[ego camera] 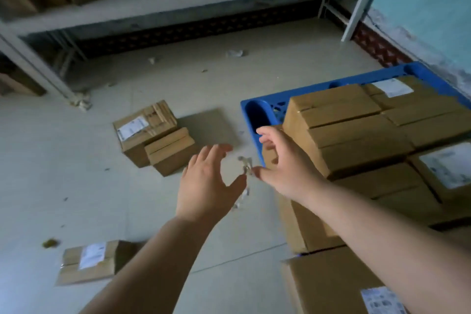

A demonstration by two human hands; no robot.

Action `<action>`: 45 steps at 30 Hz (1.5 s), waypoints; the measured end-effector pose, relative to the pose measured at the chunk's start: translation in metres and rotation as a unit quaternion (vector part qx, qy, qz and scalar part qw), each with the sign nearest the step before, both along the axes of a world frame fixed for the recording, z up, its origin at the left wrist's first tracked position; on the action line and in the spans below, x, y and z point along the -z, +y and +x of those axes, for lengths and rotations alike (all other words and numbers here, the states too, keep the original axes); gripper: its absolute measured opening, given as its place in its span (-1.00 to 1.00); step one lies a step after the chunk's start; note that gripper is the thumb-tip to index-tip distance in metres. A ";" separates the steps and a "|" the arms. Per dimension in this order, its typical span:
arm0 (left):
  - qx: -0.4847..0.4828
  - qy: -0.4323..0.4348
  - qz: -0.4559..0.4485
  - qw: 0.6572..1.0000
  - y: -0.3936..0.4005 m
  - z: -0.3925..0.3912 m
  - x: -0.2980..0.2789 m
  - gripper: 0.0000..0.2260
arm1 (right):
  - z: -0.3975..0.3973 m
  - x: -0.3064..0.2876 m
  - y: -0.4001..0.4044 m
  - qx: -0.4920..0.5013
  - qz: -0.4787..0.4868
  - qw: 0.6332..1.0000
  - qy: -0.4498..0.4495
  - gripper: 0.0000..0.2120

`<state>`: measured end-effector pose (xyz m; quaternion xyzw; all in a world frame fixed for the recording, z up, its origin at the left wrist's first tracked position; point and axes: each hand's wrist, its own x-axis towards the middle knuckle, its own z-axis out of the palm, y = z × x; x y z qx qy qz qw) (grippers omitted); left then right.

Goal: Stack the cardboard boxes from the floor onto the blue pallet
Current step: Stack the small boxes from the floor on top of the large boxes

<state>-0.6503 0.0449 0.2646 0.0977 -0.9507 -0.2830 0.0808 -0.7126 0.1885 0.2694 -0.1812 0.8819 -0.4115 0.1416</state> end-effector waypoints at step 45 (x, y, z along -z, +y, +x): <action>-0.317 -0.027 0.213 0.924 -0.367 0.187 0.267 -0.53 | 0.133 0.282 -0.356 0.028 0.021 0.997 -0.074 -0.19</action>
